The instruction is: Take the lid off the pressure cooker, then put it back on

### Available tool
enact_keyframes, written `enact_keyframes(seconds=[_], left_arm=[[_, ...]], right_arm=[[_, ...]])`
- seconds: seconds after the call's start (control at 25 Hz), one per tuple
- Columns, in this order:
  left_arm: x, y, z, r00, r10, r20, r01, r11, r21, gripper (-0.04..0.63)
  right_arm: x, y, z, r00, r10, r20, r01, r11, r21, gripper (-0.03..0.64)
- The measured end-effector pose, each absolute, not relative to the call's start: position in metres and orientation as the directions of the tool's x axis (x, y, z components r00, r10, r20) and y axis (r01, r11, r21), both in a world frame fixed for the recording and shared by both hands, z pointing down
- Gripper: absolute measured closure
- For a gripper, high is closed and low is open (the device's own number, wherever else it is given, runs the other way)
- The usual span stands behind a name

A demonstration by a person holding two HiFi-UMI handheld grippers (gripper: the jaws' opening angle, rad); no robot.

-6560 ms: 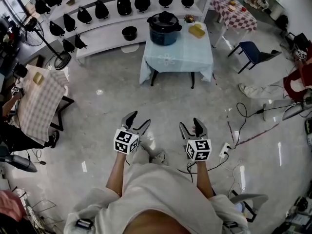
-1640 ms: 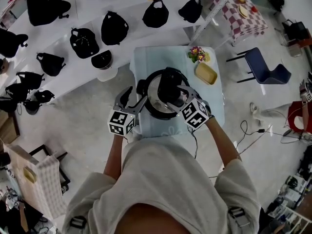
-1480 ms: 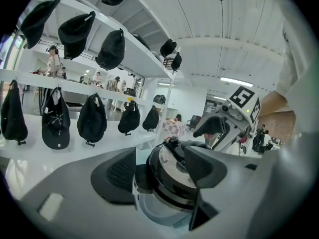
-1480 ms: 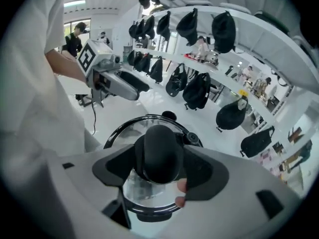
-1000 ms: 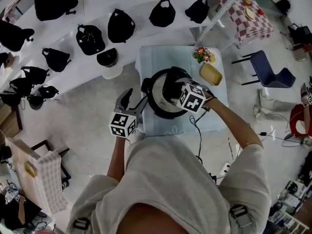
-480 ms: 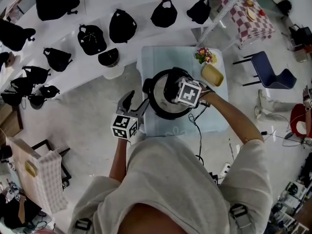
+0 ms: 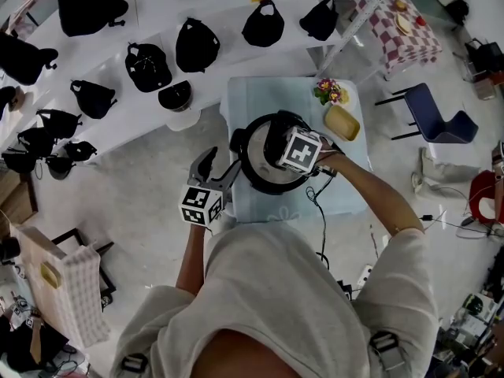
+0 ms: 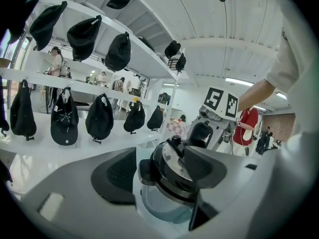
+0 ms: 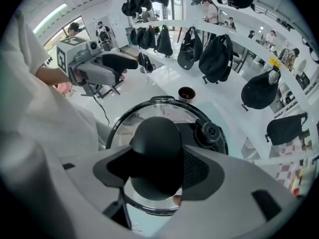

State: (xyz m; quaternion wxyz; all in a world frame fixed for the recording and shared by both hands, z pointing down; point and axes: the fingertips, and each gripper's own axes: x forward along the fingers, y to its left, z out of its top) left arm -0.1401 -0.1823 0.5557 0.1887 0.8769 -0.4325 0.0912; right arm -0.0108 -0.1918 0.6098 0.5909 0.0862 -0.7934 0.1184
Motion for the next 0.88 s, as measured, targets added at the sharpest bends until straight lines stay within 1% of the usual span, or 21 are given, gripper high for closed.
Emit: enact_keyframes(seconds=[0.24,0.48,0.6,0.88], left_arm=[[-0.142,-0.181,0.553,0.607,-0.729,0.318,-0.795,-0.553,0.248,0.311],[-0.143,-0.181,0.552,0.61,-0.728,0.315,-0.793,-0.558,0.245,0.313],[-0.141,-0.181,0.552,0.614,-0.723,0.316,-0.789,-0.565,0.241,0.313],[-0.139,-0.177,0.548,0.622,-0.719,0.31,-0.783,-0.577,0.232,0.313]], right_arm=[[-0.011,-0.194,0.612,-0.26,-0.002,0.966,-0.351,0.932,-0.092,0.345],[-0.003,-0.2,0.613,-0.243,-0.046,0.969,-0.561,0.821,-0.102,0.345],[-0.002,-0.202,0.613,-0.231,-0.063,0.971,-0.64,0.762,-0.103,0.345],[0.0,-0.202,0.613,-0.219,-0.088,0.972,-0.73,0.676,-0.104,0.345]])
